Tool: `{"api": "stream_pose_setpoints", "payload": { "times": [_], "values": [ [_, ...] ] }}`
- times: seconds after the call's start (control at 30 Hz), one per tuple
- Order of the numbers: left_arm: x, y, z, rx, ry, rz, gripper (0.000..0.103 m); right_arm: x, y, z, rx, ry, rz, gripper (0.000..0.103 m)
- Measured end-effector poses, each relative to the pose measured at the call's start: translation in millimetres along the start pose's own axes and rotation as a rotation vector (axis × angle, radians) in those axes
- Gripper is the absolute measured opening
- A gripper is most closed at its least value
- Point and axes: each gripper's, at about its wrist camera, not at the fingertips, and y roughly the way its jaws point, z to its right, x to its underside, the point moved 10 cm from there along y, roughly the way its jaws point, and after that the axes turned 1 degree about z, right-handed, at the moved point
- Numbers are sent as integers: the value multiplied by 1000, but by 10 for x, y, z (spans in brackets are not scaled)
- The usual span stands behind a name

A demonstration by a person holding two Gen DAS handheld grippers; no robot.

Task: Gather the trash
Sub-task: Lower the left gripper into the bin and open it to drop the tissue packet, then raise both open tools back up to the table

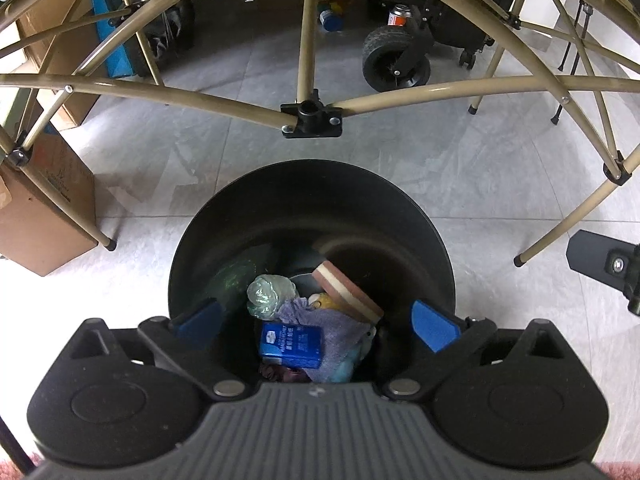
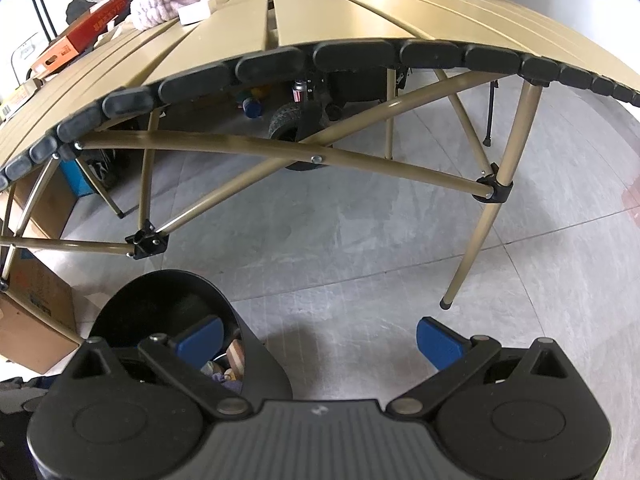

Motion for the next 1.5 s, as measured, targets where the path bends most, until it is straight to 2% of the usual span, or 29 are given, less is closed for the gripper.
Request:
{"api": "stream_pose_setpoints", "payload": {
  "times": [0.47, 0.67, 0.9, 1.1, 1.23, 1.5],
  "values": [
    [-5, -50, -12, 3, 1, 8, 103, -19, -26, -28, -6, 2, 7, 103],
    [-118, -190, -152, -25, -27, 69, 103, -87, -134, -100, -59, 7, 41, 103],
    [-326, -525, -356, -62, -55, 209, 103, -151, -340, -184, -137, -2, 87, 103],
    [-471, -866, -480, -64, -66, 332, 103, -241, -601, -242, -201, -13, 164, 103],
    [-543, -1094, -519, -79, -50, 420, 103, -321, -798, -306, -245, -35, 231, 103],
    [-710, -1487, -538, -52, -49, 576, 103, -554, -1174, -402, -306, -54, 403, 103]
  ]
}}
